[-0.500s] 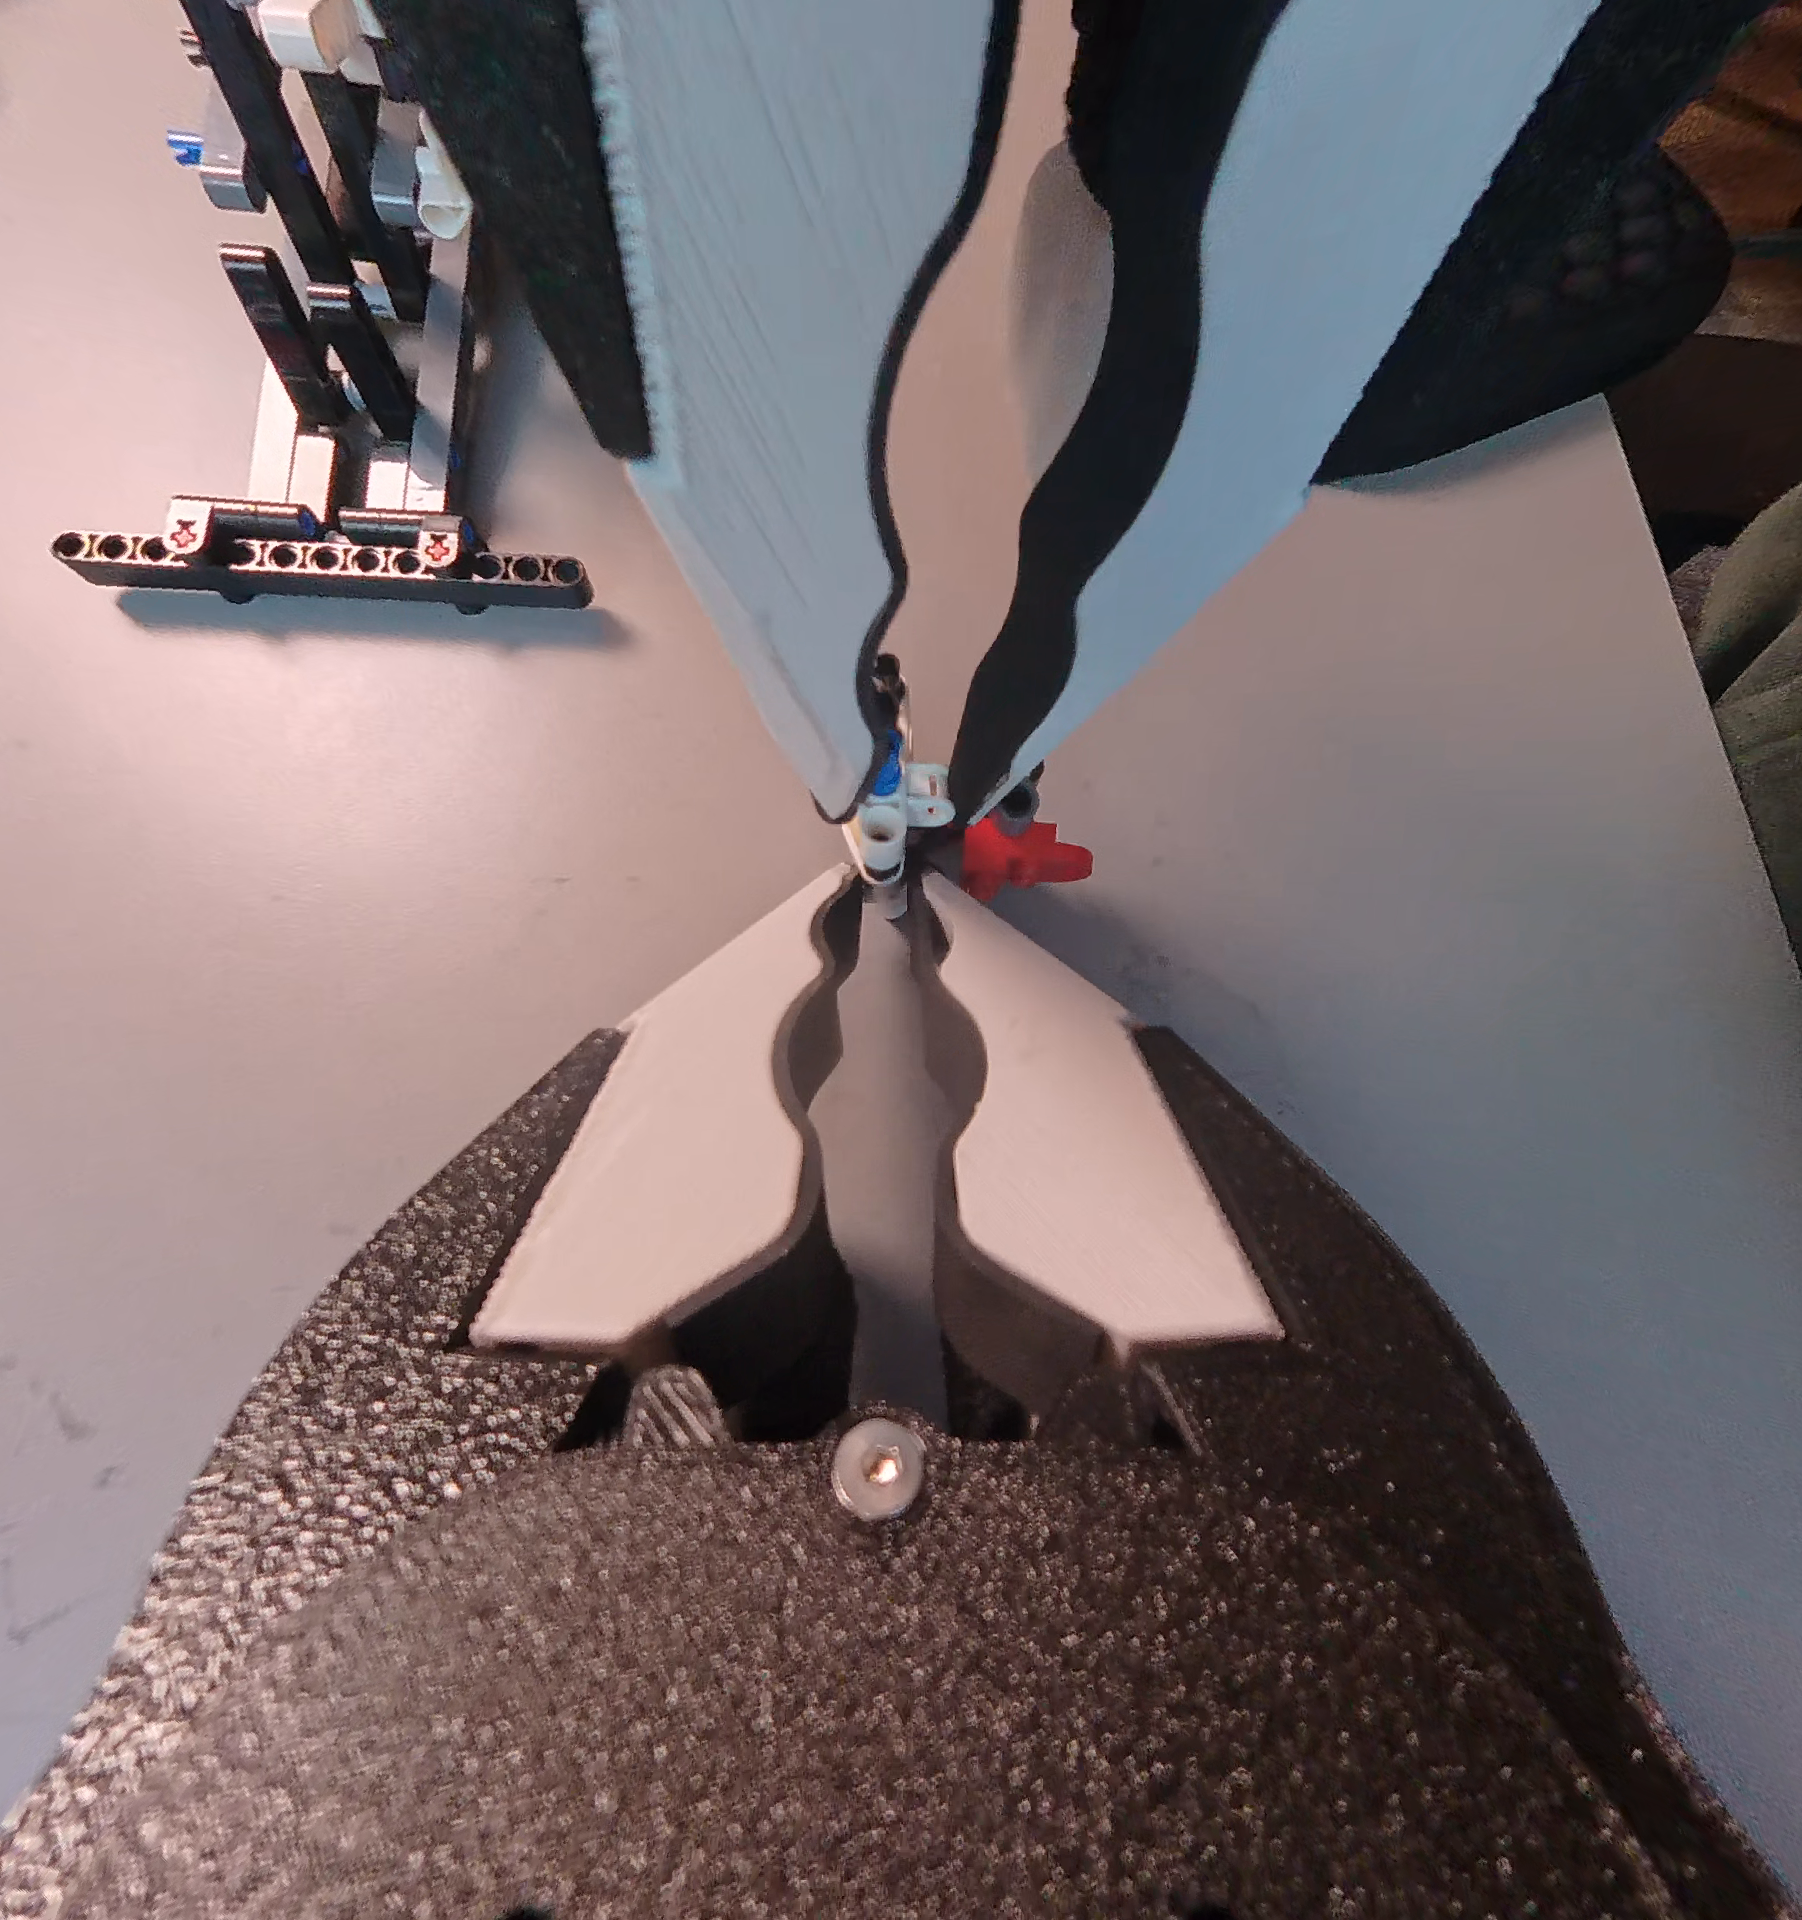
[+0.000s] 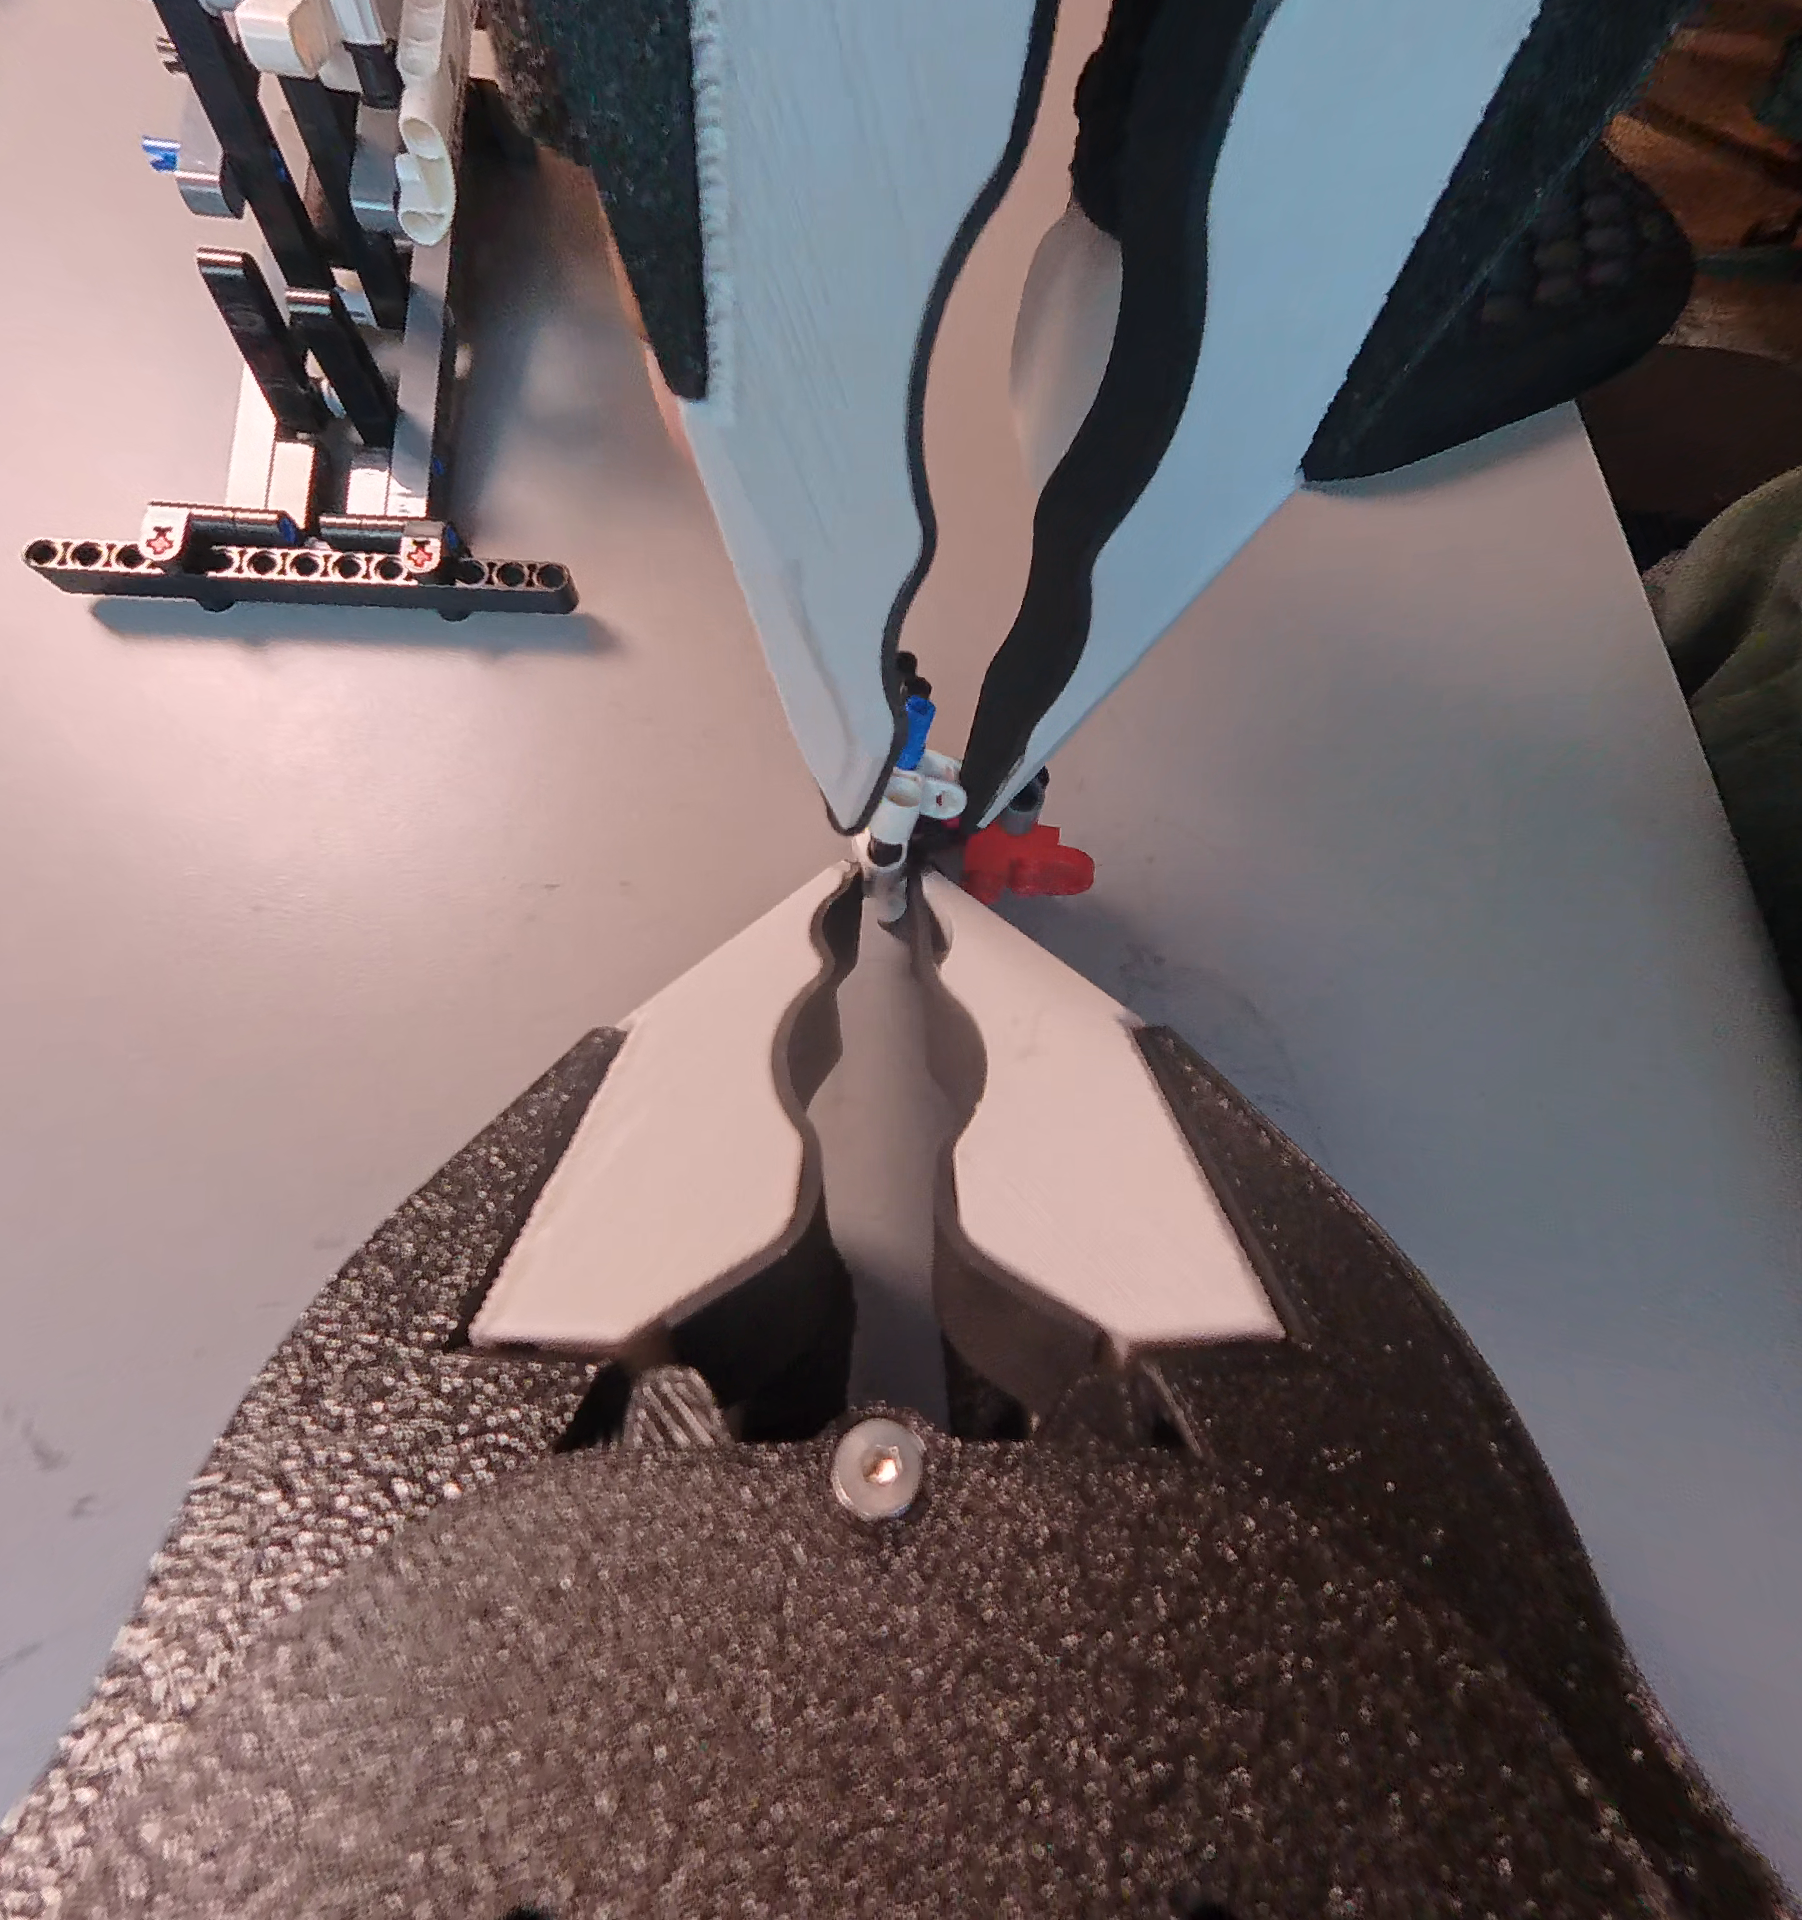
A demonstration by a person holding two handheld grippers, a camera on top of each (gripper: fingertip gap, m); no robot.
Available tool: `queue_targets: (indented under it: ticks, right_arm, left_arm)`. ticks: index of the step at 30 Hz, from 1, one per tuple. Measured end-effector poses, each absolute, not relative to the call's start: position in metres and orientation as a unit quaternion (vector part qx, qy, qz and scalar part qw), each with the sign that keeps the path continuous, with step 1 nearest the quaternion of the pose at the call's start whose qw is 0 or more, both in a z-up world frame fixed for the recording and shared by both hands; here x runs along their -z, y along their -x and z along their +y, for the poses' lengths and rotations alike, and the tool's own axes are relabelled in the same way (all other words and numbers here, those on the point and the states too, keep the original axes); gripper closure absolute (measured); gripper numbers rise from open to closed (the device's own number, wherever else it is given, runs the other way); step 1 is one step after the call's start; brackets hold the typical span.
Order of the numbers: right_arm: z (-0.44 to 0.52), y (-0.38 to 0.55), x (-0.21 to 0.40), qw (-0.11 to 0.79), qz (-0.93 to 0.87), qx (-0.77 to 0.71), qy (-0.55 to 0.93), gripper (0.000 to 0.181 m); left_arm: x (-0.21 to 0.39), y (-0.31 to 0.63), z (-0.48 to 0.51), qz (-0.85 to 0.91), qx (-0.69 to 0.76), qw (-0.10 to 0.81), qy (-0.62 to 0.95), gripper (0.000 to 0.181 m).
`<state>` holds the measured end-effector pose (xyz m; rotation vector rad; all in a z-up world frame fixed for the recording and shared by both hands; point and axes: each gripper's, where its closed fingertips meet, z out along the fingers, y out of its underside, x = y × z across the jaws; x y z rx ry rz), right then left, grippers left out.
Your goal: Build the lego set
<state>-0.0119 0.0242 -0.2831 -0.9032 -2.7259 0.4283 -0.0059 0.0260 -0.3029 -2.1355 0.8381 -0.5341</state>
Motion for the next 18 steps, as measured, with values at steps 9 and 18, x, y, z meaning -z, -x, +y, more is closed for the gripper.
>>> queue_targets:
  ticks: [9,18]
  right_arm:
    - [0.0271,0.0111,0.2814,0.064,-0.960,-0.098,0.253,0.165]
    - [0.0229,0.0074,0.2842,0.034,-0.955,-0.117,0.272,0.165]
  left_arm:
    - [0.3029,0.0050,0.0264,0.338,0.202,0.386,0.834,0.173]
    - [0.2943,0.0056,0.0224,0.340,0.220,0.405,0.820,0.168]
